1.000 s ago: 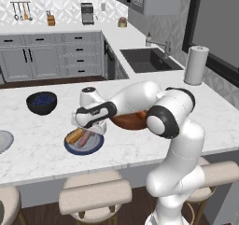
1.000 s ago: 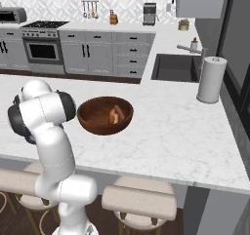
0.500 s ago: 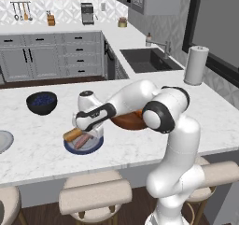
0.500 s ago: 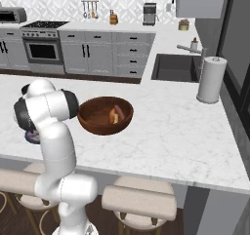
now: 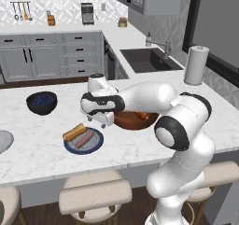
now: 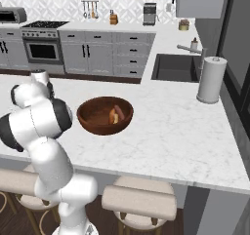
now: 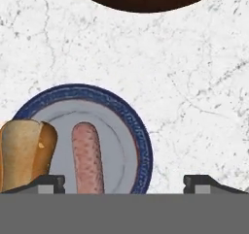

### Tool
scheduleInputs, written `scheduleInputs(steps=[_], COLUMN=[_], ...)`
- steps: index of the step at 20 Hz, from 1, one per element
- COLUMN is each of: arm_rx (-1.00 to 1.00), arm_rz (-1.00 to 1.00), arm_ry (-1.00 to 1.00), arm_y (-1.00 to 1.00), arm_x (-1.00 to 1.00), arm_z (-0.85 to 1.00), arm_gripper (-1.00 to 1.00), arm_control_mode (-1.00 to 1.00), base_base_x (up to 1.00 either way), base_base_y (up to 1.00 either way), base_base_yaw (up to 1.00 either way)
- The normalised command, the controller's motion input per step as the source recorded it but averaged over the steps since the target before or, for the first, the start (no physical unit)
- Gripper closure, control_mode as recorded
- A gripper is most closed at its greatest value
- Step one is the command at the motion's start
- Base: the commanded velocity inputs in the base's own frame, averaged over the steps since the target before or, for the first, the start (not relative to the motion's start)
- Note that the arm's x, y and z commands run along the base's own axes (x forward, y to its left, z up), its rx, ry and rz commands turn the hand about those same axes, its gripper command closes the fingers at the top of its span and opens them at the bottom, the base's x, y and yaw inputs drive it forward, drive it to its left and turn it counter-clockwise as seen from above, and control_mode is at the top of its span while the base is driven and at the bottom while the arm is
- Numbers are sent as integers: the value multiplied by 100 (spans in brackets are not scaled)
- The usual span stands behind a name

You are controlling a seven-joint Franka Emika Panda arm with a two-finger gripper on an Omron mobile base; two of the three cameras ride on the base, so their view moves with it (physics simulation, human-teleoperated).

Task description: Place one bun and one sausage from the bowl on each plate.

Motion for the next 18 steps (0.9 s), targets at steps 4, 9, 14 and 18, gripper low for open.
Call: scheduleInputs(steps=[4, 9, 14, 18], arm_rx=[3, -1, -8, -18], arm_rz=[0, 5, 18, 29], arm_ry=[1, 7, 4, 5], arm_y=[-99, -100, -97, -72], arm_x=[-5, 48, 35, 58], arm_z=[99, 61, 15, -21], arm_gripper=[-100, -100, -100, -100], arm_control_mode=[-100, -100, -100, -100], base_base_x=[0, 0, 0, 0], base_base_y=[0, 0, 0, 0], base_base_yaw=[0, 0, 0, 0])
